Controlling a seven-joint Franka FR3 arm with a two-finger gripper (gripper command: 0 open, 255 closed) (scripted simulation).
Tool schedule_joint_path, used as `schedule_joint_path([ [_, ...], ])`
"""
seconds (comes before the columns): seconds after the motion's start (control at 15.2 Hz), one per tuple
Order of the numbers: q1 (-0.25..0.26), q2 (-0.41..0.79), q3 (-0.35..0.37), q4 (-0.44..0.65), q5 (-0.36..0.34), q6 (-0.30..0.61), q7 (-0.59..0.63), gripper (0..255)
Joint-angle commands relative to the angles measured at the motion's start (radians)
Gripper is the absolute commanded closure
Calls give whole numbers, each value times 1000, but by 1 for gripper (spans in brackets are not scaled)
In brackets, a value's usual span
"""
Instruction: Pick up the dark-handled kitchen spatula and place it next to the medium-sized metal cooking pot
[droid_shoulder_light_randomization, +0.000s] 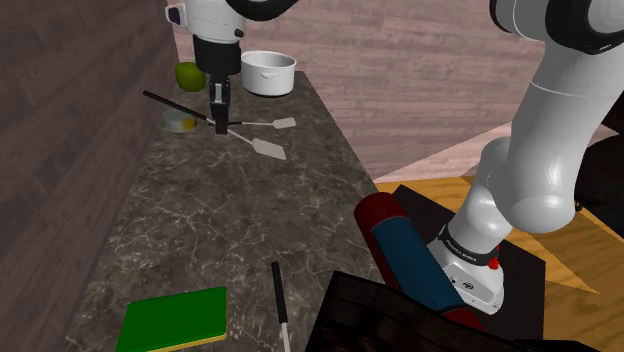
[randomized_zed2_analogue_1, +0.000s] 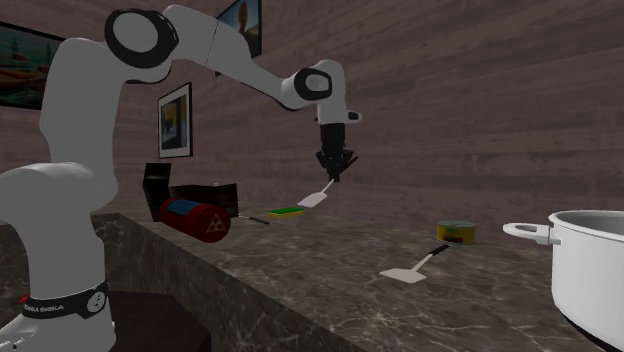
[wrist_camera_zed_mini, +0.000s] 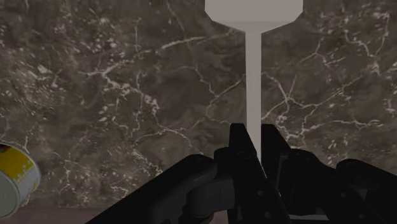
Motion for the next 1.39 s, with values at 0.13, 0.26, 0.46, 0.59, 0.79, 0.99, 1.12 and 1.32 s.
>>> schedule_joint_path([
  [0.13,1,2,1,56,0,-55,1,255],
  [0.26,2,3,1,84,0,-82,1,255],
  [0.46,2,5,1,128,-1,-123,2,255],
  [0.59,3,7,2,149,-1,-143,3,255],
  [0.79,-40,-28,-25,105,14,-133,-68,255],
  [0.99,-81,-53,-54,73,26,-128,-138,255],
  [1.12,-107,-66,-73,58,33,-126,-185,255],
  [1.32,-146,-76,-104,46,41,-126,-255,255],
])
